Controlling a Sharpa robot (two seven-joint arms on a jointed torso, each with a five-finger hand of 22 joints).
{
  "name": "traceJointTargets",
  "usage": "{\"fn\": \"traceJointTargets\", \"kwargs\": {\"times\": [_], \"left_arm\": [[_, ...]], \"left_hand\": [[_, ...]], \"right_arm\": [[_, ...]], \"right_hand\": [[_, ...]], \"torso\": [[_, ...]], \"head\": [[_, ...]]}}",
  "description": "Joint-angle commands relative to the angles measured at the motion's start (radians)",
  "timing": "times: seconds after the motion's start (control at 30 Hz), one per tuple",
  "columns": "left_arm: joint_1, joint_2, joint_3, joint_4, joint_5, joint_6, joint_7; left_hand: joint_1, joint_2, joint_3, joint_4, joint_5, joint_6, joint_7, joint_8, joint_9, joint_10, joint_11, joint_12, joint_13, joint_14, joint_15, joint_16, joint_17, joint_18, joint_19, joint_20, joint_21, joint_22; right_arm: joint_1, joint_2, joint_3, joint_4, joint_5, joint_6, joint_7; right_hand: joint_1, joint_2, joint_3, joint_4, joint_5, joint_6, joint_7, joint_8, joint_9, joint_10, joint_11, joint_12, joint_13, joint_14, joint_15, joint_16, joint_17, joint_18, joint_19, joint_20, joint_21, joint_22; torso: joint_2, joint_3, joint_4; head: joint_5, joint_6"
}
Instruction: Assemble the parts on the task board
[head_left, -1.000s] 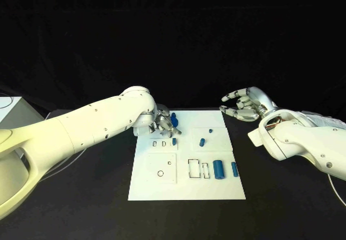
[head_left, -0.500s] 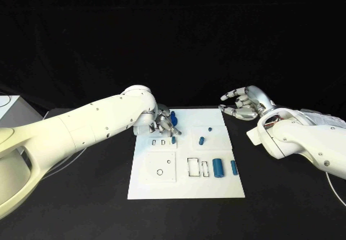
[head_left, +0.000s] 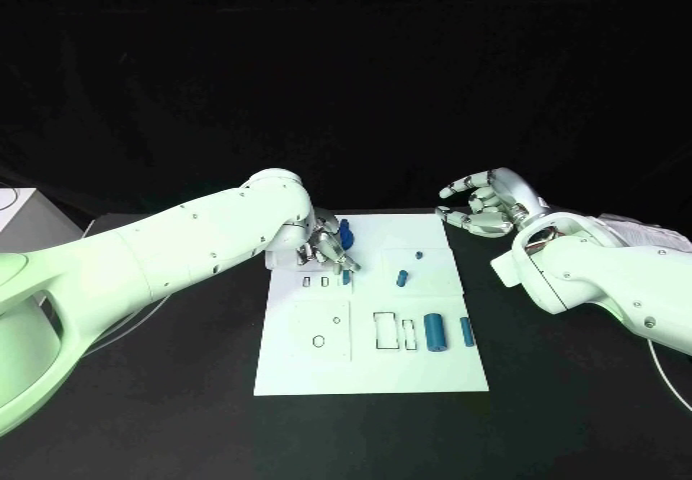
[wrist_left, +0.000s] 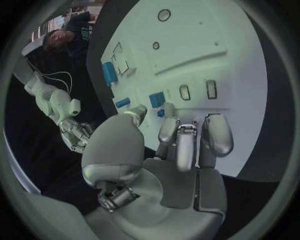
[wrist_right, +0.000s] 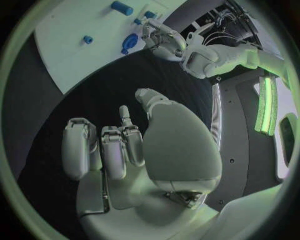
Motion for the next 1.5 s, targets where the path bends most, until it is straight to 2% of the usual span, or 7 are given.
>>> {"fn": "traceJointTargets", "kwargs": {"times": [0.03, 0.17, 0.5, 1.1, 1.3, 1.33, 1.5], "left_arm": [[-0.002, 0.003, -0.001, 0.000, -0.002, 0.040, -0.005], [-0.002, 0.003, -0.001, 0.000, 0.000, 0.048, -0.006], [-0.005, 0.006, -0.003, -0.003, 0.010, 0.064, -0.007], [-0.005, 0.004, -0.004, 0.001, 0.026, 0.052, -0.005], [-0.006, 0.003, -0.004, 0.000, 0.045, 0.041, -0.003], [-0.006, 0.002, -0.004, 0.001, 0.048, 0.040, -0.001], [-0.006, 0.001, -0.004, 0.002, 0.058, 0.037, 0.000]], "left_hand": [[0.000, 0.009, -0.004, -0.001, -0.001, 0.001, -0.005, 0.002, 0.002, 0.003, -0.006, 0.002, 0.000, 0.078, -0.004, 0.002, 0.193, -0.013, 0.005, 0.000, 0.004, 0.002], [0.002, 0.011, -0.003, -0.002, -0.001, 0.000, -0.005, 0.002, 0.003, 0.002, -0.006, 0.002, 0.000, 0.078, -0.005, 0.002, 0.193, -0.013, 0.005, 0.000, 0.004, 0.001], [0.010, 0.018, -0.001, -0.002, 0.000, -0.002, -0.005, 0.003, 0.006, 0.001, -0.006, 0.001, -0.002, 0.077, -0.005, 0.000, 0.190, -0.012, 0.003, 0.000, 0.003, -0.001], [0.044, 0.030, 0.010, -0.004, 0.000, -0.009, -0.004, 0.004, 0.017, -0.004, -0.006, -0.003, -0.005, 0.076, -0.004, -0.002, 0.187, -0.012, -0.001, 0.000, 0.003, -0.003], [0.104, 0.053, 0.055, -0.011, 0.000, -0.015, -0.006, 0.002, 0.028, -0.009, -0.007, -0.007, -0.009, 0.075, -0.005, -0.003, 0.186, -0.011, -0.005, 0.000, 0.002, -0.005], [0.139, 0.061, 0.094, -0.017, 0.001, -0.019, -0.007, -0.001, 0.032, -0.014, -0.009, -0.012, -0.013, 0.074, -0.007, -0.004, 0.184, -0.010, -0.009, -0.001, 0.001, -0.009], [0.169, 0.049, 0.168, -0.025, 0.001, -0.021, -0.008, -0.003, 0.041, -0.018, -0.010, -0.016, -0.016, 0.073, -0.007, -0.005, 0.183, -0.010, -0.011, -0.002, 0.000, -0.010]], "right_arm": [[-0.001, 0.002, 0.001, -0.001, -0.010, 0.009, 0.001], [-0.002, 0.004, 0.000, -0.002, -0.010, 0.009, 0.001], [-0.003, 0.008, 0.000, -0.003, -0.010, 0.009, 0.001], [-0.005, 0.013, 0.000, -0.007, -0.011, 0.014, -0.004], [-0.008, 0.015, 0.000, -0.010, -0.011, 0.017, -0.007], [-0.008, 0.016, 0.000, -0.011, -0.011, 0.018, -0.007], [-0.010, 0.018, -0.001, -0.014, -0.011, 0.021, -0.010]], "right_hand": [[-0.001, -0.007, 0.008, 0.000, 0.006, 0.001, 0.000, 0.006, 0.002, 0.009, 0.002, 0.003, 0.181, 0.100, 0.003, -0.005, 0.246, 0.002, 0.033, 0.006, -0.003, 0.046], [-0.001, -0.007, 0.008, 0.000, 0.006, 0.001, 0.000, 0.006, 0.002, 0.009, 0.002, 0.003, 0.181, 0.100, 0.003, -0.005, 0.246, 0.002, 0.033, 0.006, -0.003, 0.046], [-0.003, -0.008, 0.009, 0.002, 0.009, 0.001, 0.000, 0.006, 0.002, 0.012, 0.002, 0.005, 0.183, 0.100, 0.003, -0.004, 0.249, 0.002, 0.033, 0.006, -0.002, 0.047], [-0.003, -0.008, 0.009, 0.002, 0.009, 0.001, 0.000, 0.006, 0.002, 0.012, 0.002, 0.005, 0.183, 0.100, 0.003, -0.004, 0.249, 0.002, 0.033, 0.006, -0.002, 0.047], [-0.003, -0.008, 0.009, 0.002, 0.009, 0.001, 0.000, 0.006, 0.002, 0.012, 0.002, 0.005, 0.183, 0.100, 0.003, -0.004, 0.249, 0.002, 0.033, 0.006, -0.002, 0.047], [-0.003, -0.008, 0.009, 0.002, 0.009, 0.001, 0.000, 0.006, 0.002, 0.012, 0.002, 0.005, 0.183, 0.100, 0.003, -0.004, 0.249, 0.002, 0.033, 0.006, -0.002, 0.047], [-0.003, -0.008, 0.009, 0.002, 0.009, 0.001, 0.000, 0.006, 0.002, 0.012, 0.002, 0.005, 0.183, 0.100, 0.003, -0.004, 0.249, 0.002, 0.033, 0.006, -0.002, 0.047]], "torso": [[0.000, -0.0005, 0.0008], [0.000, -0.0005, 0.0023], [0.001, -0.0014, 0.0007], [0.002, 0.0004, 0.0008], [0.003, 0.0004, 0.0008], [0.003, 0.0004, 0.0009], [0.003, 0.0003, 0.0008]], "head": [[0.000, -0.002], [0.000, -0.004], [0.003, -0.007], [0.003, -0.008], [0.003, -0.009], [0.003, -0.010], [0.002, -0.012]]}}
